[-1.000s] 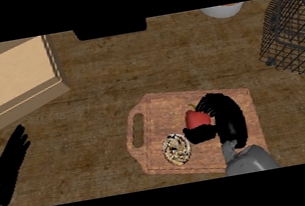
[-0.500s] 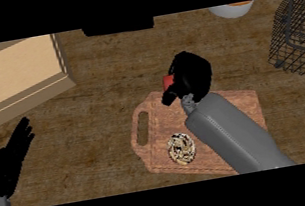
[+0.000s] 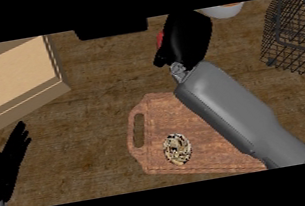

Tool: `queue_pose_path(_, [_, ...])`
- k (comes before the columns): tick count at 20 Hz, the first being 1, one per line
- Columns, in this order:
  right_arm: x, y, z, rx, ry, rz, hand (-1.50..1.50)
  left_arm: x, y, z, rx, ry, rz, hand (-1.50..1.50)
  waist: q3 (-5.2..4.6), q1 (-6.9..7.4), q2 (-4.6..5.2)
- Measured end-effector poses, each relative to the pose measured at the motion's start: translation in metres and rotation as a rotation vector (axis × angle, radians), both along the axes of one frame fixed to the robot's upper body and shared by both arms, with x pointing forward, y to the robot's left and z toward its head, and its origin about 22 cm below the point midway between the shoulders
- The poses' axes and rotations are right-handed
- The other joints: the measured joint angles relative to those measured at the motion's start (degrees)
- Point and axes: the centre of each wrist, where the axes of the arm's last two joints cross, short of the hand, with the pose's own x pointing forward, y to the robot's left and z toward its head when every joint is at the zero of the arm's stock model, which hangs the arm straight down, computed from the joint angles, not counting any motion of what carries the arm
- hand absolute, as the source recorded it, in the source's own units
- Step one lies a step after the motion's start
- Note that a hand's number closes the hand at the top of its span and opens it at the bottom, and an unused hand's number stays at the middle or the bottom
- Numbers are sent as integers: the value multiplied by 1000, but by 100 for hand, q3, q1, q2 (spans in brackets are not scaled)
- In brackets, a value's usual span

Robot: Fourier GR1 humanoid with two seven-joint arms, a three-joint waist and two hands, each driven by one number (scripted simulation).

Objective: Pick the bell pepper from the cutting board and place it in the tiered basket

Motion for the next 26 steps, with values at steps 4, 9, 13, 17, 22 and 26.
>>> queue_pose_path(4, [9,-13,29,17,-72,-38,150,-2,2,0,1,-4,1,0,3,-18,6])
queue_pose_path(9, [20,-41,57,44,-143,-95,150,-4,2,-1,-4,-3,3,0,5,-18,17])
queue_pose_path(13, [36,-80,69,60,-182,-145,150,-1,3,-2,-3,-6,5,0,6,-2,35])
queue_pose_path(17, [54,-125,69,52,-189,-200,150,2,1,0,-5,-12,-1,0,8,27,48])
queue_pose_path(22, [73,-177,78,49,-215,-231,150,4,-6,-1,-3,-17,-12,0,8,74,67])
queue_pose_path(26, [76,-211,80,171,-323,-198,150,2,-4,-1,-7,-19,-19,0,14,108,83])
